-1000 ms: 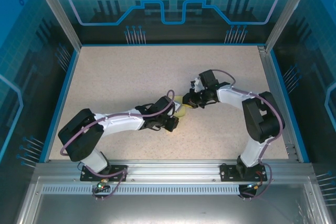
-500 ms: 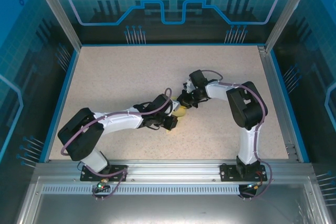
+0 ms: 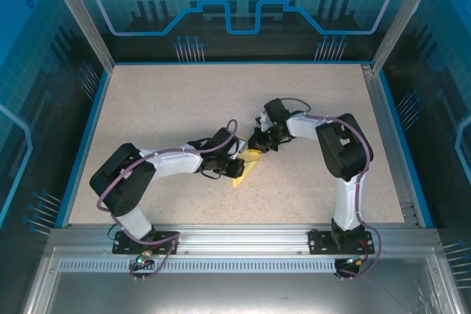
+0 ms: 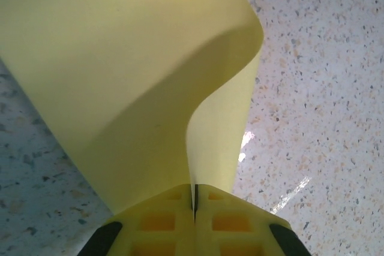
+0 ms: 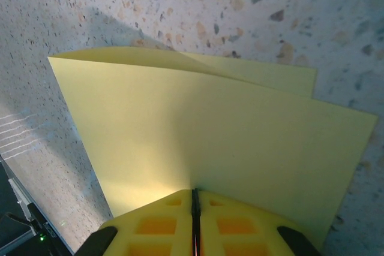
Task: Fold a paper plane with a square sheet of paper (pick it up from the middle)
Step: Third fold the triangle at the center of the table.
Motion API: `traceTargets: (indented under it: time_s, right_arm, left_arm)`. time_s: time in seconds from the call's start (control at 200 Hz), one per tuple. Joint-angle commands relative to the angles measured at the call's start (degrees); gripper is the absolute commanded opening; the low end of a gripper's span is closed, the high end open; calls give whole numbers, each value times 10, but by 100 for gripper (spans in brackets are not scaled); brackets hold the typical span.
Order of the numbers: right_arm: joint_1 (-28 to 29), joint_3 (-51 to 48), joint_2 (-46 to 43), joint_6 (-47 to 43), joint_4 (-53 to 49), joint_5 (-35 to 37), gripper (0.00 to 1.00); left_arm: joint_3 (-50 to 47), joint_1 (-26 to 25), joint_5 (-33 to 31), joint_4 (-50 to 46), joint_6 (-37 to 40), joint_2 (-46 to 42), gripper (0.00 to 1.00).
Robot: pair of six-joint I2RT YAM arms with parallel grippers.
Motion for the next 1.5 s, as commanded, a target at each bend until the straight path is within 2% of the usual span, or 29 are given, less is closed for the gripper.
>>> traceTargets:
  time_s: [0.0,0.405,1.496]
  right_arm:
    - [6,-4,22,-10,-44,38,10]
    - [7,-5,23,-10,-46,41,10]
    - [7,-3,28,-9,-55,46,10]
  left_arm:
    - [20,6,-7,-27,3,12,0]
    - [43,7,-51,-53,11,34,0]
    - [62,12,-57,-74,-10,54,1]
